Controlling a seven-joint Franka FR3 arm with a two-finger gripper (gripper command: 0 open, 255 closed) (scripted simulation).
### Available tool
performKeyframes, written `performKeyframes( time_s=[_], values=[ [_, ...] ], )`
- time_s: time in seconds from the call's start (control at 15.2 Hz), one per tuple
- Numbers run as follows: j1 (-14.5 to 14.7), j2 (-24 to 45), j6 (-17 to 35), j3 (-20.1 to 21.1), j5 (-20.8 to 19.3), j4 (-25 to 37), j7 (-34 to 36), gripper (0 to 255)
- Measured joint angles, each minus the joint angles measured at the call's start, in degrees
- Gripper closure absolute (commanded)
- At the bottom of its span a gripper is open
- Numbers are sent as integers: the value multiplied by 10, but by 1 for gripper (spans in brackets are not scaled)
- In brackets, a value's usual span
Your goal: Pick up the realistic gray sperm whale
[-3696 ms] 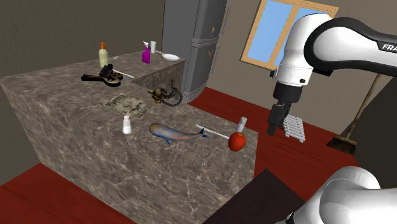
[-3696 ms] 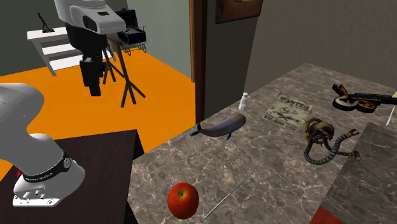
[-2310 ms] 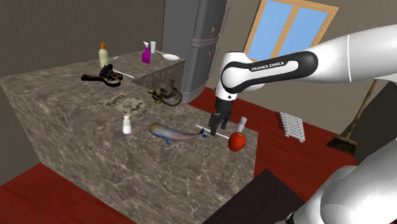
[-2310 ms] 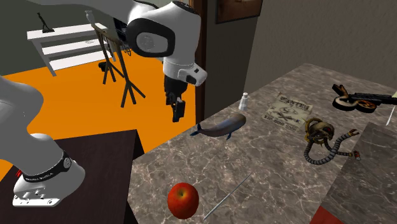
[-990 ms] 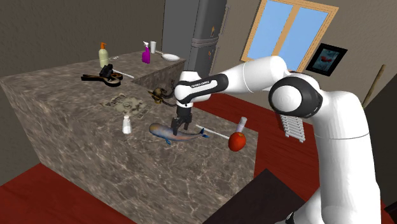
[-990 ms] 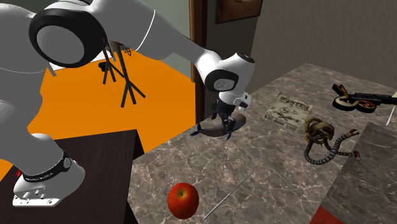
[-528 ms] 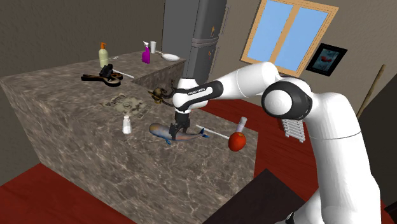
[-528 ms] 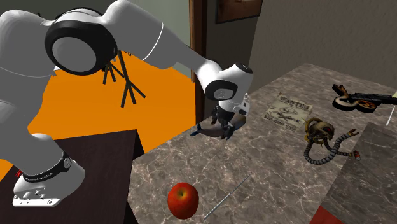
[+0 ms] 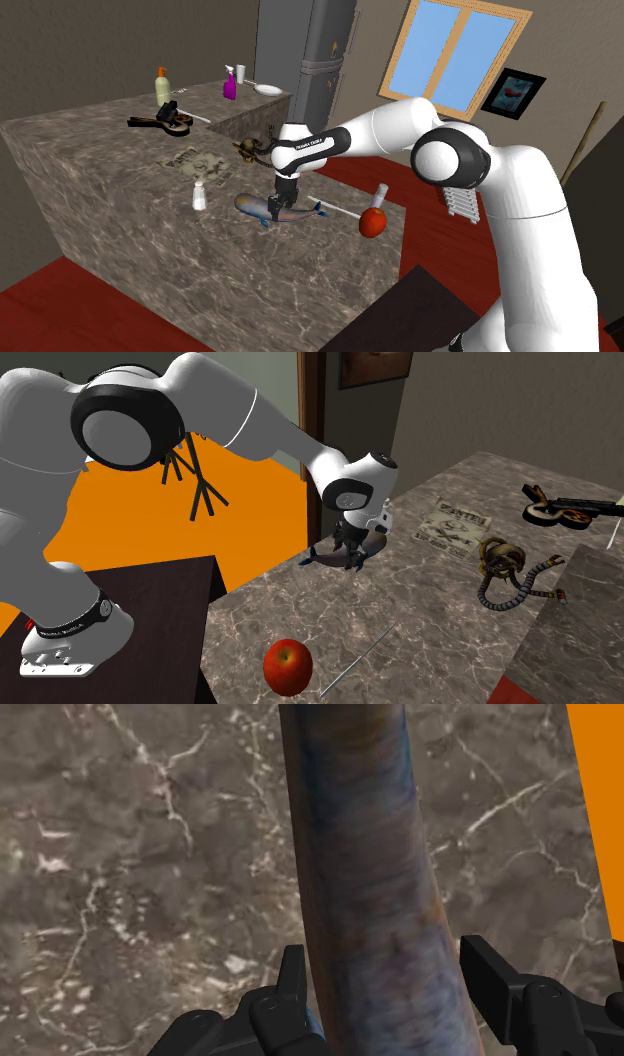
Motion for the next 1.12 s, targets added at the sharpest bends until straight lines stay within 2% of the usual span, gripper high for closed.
performKeyframes(
  time_s=[0.4, 1.12],
  values=[
    [0, -9, -9, 0, 0, -1, 1, 255],
    [-2, -57, -64, 1, 0, 6, 6, 255]
  ],
)
